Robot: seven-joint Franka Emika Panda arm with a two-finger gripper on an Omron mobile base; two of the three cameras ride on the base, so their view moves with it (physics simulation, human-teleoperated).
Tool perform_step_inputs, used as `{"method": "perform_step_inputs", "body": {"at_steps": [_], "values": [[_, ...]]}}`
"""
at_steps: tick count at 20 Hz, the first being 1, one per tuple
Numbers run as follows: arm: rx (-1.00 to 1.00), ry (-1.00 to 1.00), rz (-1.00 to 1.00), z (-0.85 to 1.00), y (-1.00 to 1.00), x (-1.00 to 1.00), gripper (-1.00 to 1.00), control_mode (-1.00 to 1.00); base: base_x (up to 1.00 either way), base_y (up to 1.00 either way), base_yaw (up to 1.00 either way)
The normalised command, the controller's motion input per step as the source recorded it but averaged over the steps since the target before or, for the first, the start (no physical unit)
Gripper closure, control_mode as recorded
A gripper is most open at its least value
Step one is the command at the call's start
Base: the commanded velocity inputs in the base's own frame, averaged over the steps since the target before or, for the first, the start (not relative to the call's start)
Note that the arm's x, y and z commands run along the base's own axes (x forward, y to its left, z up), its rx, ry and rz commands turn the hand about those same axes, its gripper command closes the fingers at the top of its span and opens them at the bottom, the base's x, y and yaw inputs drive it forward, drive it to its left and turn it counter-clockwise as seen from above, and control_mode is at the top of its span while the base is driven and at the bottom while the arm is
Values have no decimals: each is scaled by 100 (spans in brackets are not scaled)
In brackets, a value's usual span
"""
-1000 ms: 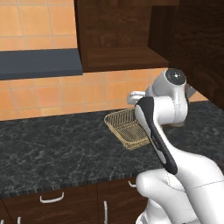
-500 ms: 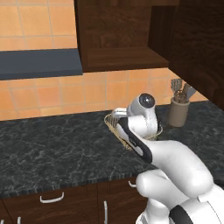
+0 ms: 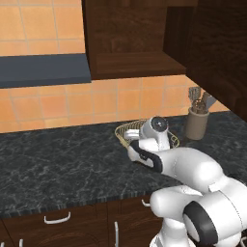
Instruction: Open the cabinet, pick up the bread from the cabinet and place it in the basket. Then move the basket to the dining counter.
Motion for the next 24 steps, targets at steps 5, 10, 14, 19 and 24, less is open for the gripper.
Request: {"method": "perform_step_inputs", "body": {"at_steps": [5,10,14,19,24], "values": [[-2,10,0,-1,-10,28,100,-100,0,0,0],[-1,23,0,-5,-9,33,100,-100,0,0,0],[0,24,0,-13,-12,30,100,-100,0,0,0],[0,19,0,-37,-24,8,100,-100,0,0,0],[0,7,0,-26,-9,0,100,-100,0,0,0]]}}
